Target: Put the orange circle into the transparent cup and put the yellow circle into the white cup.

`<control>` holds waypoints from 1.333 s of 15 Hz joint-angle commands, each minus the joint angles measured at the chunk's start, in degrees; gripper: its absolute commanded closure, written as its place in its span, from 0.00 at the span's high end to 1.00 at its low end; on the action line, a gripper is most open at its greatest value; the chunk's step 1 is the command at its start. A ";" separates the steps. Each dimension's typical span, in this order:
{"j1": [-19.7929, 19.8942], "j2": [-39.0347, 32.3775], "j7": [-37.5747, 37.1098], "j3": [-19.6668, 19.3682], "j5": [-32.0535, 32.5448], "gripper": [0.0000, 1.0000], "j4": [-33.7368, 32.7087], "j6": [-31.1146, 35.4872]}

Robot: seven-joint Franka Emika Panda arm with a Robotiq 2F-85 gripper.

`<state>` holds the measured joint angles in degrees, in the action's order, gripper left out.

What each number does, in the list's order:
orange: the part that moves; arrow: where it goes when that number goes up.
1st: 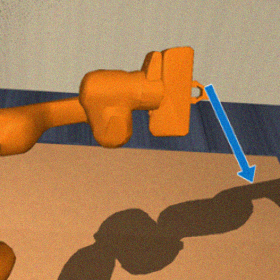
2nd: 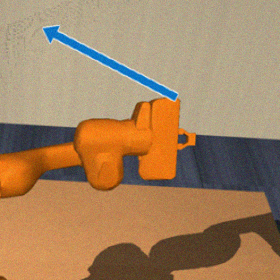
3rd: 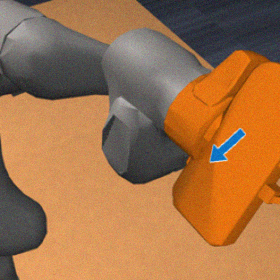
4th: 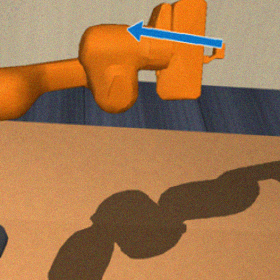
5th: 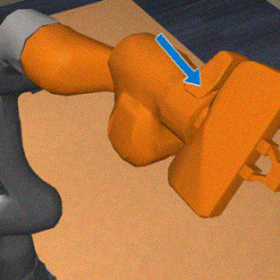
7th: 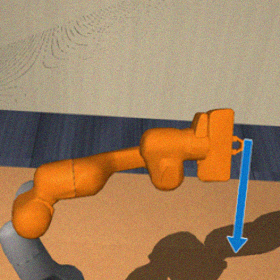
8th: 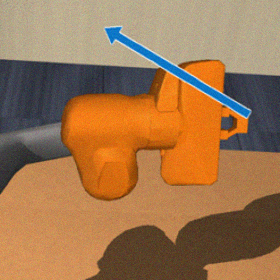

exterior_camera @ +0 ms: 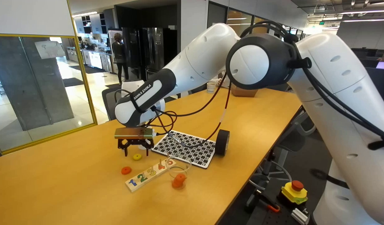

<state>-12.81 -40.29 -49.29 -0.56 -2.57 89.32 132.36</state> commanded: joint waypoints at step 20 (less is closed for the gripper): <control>0.75 -6.47 -2.42 -0.48 -0.81 0.49 -10.06 -6.57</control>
<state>-12.63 -45.73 -53.24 -1.68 -2.57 82.31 128.68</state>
